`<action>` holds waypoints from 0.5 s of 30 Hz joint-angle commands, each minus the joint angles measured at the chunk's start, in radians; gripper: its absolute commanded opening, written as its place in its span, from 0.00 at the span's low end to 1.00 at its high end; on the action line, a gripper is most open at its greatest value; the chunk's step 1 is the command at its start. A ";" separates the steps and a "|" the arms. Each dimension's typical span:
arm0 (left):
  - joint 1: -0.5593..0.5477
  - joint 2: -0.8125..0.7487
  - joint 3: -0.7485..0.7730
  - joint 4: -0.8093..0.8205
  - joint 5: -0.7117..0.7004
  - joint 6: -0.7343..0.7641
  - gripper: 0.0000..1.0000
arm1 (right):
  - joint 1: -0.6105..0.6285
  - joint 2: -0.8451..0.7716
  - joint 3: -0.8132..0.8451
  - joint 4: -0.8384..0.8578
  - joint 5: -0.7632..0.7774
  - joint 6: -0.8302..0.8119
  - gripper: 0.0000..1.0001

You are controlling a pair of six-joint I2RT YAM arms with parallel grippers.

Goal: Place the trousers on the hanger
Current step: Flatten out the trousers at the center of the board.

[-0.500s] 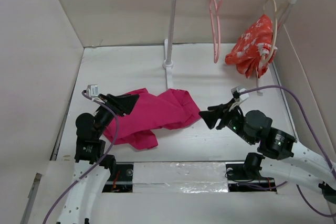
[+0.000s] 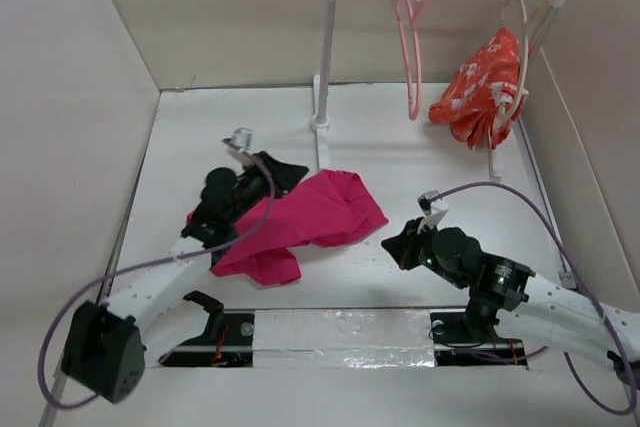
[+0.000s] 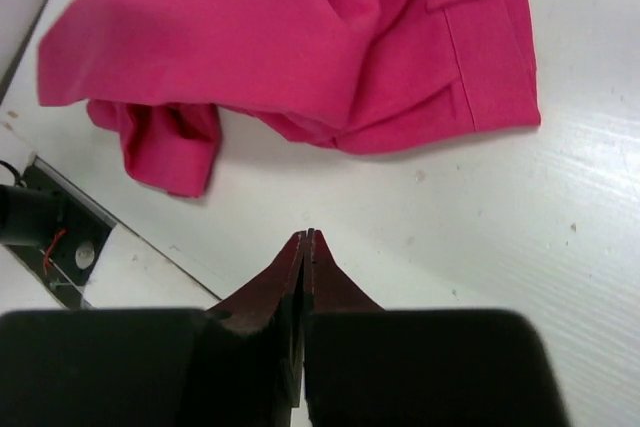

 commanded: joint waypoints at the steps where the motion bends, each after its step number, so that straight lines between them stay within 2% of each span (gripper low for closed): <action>1: -0.308 0.110 0.183 -0.082 -0.379 0.189 0.15 | -0.001 0.019 -0.018 0.088 0.017 0.051 0.10; 3: -0.401 0.138 0.251 -0.170 -0.590 0.220 0.21 | -0.001 0.037 -0.049 0.105 0.018 0.053 0.29; 4: -0.465 0.144 0.262 -0.200 -0.646 0.225 0.24 | -0.001 0.050 -0.053 0.130 0.013 0.048 0.46; 5: -0.487 0.141 0.265 -0.238 -0.695 0.210 0.28 | -0.001 0.083 -0.055 0.144 0.013 0.046 0.52; 6: -0.500 0.117 0.254 -0.307 -0.770 0.188 0.38 | -0.001 0.100 -0.059 0.183 0.007 0.036 0.60; 9: -0.512 0.036 0.152 -0.431 -0.872 0.057 0.54 | -0.001 0.194 -0.055 0.254 -0.011 -0.004 0.64; 12: -0.512 -0.124 0.031 -0.534 -0.906 -0.072 0.63 | -0.001 0.319 -0.026 0.348 -0.017 -0.042 0.65; 15: -0.512 -0.270 -0.014 -0.676 -0.927 -0.141 0.68 | -0.001 0.471 0.039 0.391 -0.060 -0.078 0.65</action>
